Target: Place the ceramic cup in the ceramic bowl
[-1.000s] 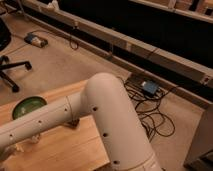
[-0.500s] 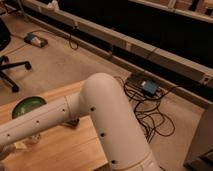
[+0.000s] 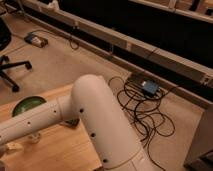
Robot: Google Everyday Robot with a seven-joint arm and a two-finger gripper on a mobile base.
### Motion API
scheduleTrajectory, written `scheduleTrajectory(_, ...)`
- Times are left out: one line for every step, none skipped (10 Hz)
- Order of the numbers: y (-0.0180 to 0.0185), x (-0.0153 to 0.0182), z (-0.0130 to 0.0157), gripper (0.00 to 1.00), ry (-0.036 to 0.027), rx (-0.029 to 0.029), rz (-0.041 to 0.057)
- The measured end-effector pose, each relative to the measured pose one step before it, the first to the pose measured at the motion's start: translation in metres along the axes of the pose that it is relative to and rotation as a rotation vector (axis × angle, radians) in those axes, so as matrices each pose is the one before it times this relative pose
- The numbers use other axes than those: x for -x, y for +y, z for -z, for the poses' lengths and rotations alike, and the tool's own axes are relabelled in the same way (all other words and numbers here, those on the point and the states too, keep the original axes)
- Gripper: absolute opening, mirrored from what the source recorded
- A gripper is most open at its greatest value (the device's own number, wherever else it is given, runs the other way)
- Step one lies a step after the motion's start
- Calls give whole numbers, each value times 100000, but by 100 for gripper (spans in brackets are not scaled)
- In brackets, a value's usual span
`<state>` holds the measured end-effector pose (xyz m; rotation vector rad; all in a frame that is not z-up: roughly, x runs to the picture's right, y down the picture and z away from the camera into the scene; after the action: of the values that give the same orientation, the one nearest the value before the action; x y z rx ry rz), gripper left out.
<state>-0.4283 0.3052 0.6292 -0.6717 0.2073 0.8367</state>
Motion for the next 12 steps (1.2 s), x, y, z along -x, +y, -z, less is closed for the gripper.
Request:
scheduleTrajectory(-564, -400, -464, 78, 1587, 598, -974)
scheduleTrajectory(-93, -163, -573, 71, 1400, 587, 122)
scheduleTrajectory(-1, -51, -806, 61, 1620, 178, 498)
scheduleTrajectory(112, -40, -322, 53, 888, 248, 436)
scheduleTrajectory(-60, 3, -189, 37, 1641, 174, 409)
scheduleTrajectory(-90, 42, -30, 28, 712, -173, 122)
scheduleTrajectory(-42, 23, -75, 19, 766, -390, 234)
scheduleTrajectory(271, 104, 150, 5, 581, -624, 744)
scheduleTrajectory(232, 83, 172, 1, 275, -558, 579)
scheduleTrajectory(268, 126, 371, 0, 47, -783, 698)
scheduleTrajectory(205, 260, 614, 0, -368, -1154, 782)
scheduleTrajectory(94, 264, 865, 0, -733, -1021, 574)
